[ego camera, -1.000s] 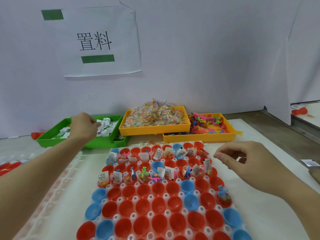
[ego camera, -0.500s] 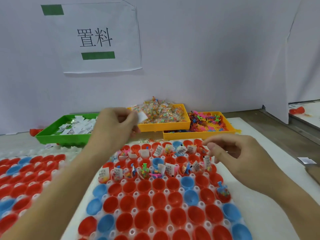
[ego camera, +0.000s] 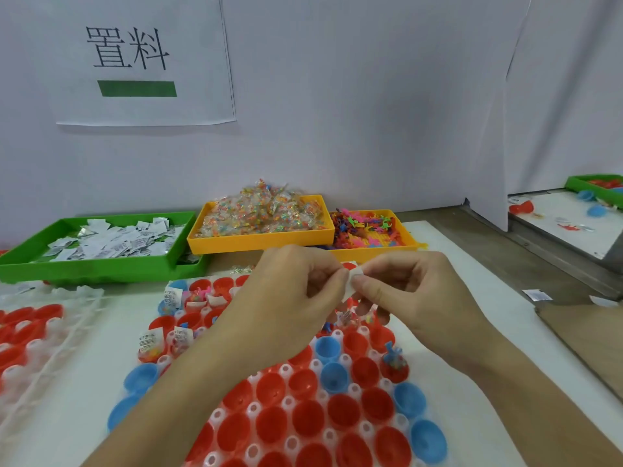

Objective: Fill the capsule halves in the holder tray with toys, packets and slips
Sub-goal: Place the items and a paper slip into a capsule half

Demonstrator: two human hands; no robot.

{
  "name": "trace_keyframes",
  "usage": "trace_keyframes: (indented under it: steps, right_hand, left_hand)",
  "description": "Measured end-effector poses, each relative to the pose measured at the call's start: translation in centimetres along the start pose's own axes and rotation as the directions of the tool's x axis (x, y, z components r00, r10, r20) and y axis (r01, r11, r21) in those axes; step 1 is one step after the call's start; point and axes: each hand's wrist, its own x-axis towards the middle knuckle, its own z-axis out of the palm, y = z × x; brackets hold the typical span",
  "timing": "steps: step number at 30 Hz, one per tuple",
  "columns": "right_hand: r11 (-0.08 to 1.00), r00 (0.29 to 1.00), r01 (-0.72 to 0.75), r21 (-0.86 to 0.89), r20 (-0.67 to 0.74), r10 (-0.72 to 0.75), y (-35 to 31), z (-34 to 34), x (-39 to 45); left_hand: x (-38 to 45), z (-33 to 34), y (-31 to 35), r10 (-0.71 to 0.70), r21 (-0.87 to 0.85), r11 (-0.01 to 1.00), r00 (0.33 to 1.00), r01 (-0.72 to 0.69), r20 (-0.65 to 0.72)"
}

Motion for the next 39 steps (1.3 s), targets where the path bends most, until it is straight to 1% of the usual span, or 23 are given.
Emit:
trace_keyframes:
  steps: [2, 5, 7, 10, 15, 17, 20, 23, 26, 29, 32, 39]
  right_hand:
    - [1.000, 1.000, -0.014, 0.014, 0.023, 0.014, 0.0, -0.2, 0.0]
    - [0.999, 0.999, -0.019, 0.031, 0.041, 0.017, -0.1, -0.7, 0.1]
    - [1.000, 0.998, -0.005, 0.016, 0.059, 0.004, -0.2, -0.8, 0.1]
    - [1.000, 0.997, 0.021, -0.007, 0.081, -0.020, -0.1, -0.7, 0.0]
    - [0.999, 0.996, 0.031, -0.020, 0.082, -0.030, 0.2, -1.5, 0.1]
    - [0.999, 0.996, 0.034, 0.003, 0.087, -0.035, 0.1, -2.0, 0.0]
    - [1.000, 0.996, 0.029, -0.001, 0.088, -0.028, 0.0, -3.3, 0.0]
    - [0.994, 0.986, -0.048, -0.102, 0.157, 0.064, 0.2, -5.0, -0.2]
    - [0.962, 0.947, -0.114, -0.250, 0.265, 0.181, 0.4, -5.7, -0.3]
    - [0.939, 0.908, -0.127, -0.320, 0.344, 0.240, 0.3, -5.4, -0.3]
    - [0.922, 0.894, -0.125, -0.366, 0.361, 0.264, 0.1, -5.0, -0.3]
    - [0.895, 0.885, -0.144, -0.423, 0.349, 0.308, 0.1, -4.6, -0.4]
  left_hand:
    - [0.1, 0.0, -0.1, -0.002, -0.006, 1.000, 0.999, 0.002, 0.037]
    - [0.5, -0.2, -0.2, 0.001, -0.039, 0.999, 0.999, 0.000, 0.042]
    - [0.5, 0.0, -0.2, 0.002, -0.061, 0.998, 0.998, 0.002, 0.059]
    - [0.3, 0.5, -0.5, -0.005, -0.044, 0.999, 0.996, 0.009, 0.094]
    - [0.3, 0.6, -0.5, -0.023, -0.104, 0.994, 0.985, 0.041, 0.169]
    - [0.3, 0.7, -0.5, -0.028, -0.127, 0.991, 0.982, 0.052, 0.188]
    - [0.2, 0.8, -0.6, -0.045, -0.101, 0.993, 0.973, 0.069, 0.227]
    - [0.1, 1.0, -0.6, -0.018, 0.012, 1.000, 0.958, 0.015, 0.285]
    - [-0.2, 1.4, -0.4, -0.021, 0.102, 0.995, 0.920, -0.021, 0.391]
    - [-0.5, 1.8, -0.2, -0.050, 0.160, 0.987, 0.886, -0.028, 0.461]
    - [-0.5, 2.0, -0.3, -0.072, 0.184, 0.983, 0.867, -0.023, 0.493]
    - [-0.6, 2.4, -0.7, -0.059, 0.139, 0.990, 0.839, -0.020, 0.541]
